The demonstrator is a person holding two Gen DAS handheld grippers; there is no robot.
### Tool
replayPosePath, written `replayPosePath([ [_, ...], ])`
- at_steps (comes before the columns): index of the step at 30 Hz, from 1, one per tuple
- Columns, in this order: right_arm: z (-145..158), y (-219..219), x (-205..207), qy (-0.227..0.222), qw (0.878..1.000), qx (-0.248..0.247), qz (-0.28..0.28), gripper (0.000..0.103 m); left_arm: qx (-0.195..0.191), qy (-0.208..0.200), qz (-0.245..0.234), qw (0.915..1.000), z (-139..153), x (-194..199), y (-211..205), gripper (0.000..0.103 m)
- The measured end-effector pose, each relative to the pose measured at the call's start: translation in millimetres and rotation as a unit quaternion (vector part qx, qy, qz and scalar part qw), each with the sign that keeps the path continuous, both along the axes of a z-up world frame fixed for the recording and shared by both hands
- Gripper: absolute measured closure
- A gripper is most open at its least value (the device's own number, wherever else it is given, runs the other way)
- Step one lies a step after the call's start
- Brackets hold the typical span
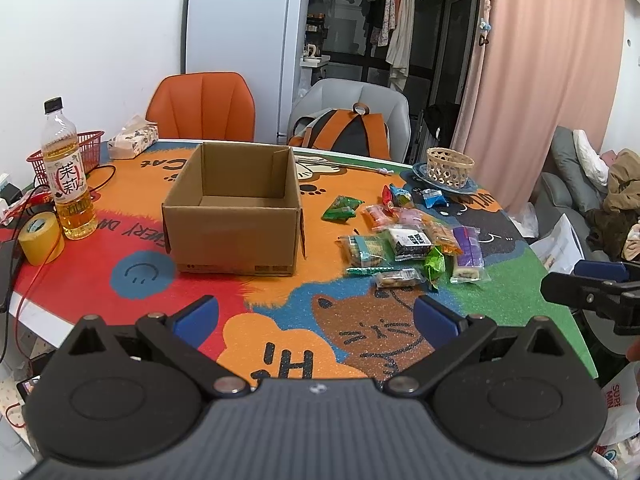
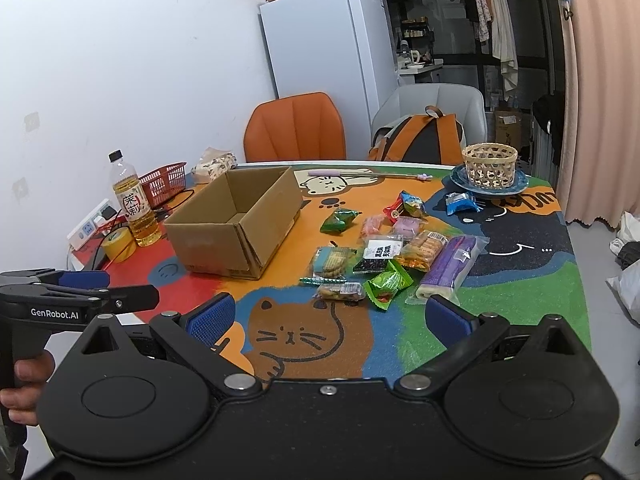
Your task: Organize snacks
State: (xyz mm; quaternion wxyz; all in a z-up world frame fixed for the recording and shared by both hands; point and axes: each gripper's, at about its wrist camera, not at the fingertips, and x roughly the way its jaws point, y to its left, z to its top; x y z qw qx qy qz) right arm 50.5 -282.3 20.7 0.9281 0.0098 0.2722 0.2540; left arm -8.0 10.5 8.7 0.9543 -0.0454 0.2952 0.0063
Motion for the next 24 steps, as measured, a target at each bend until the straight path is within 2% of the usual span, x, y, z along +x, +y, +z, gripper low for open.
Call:
replayPosePath([
  [24, 0.3, 0.8, -0.1, -0.002, 1.000, -0.002, 0.003, 0.000, -0.004, 0.001, -0.004, 1.0000, -0.7, -1.6, -1.6, 0.000],
])
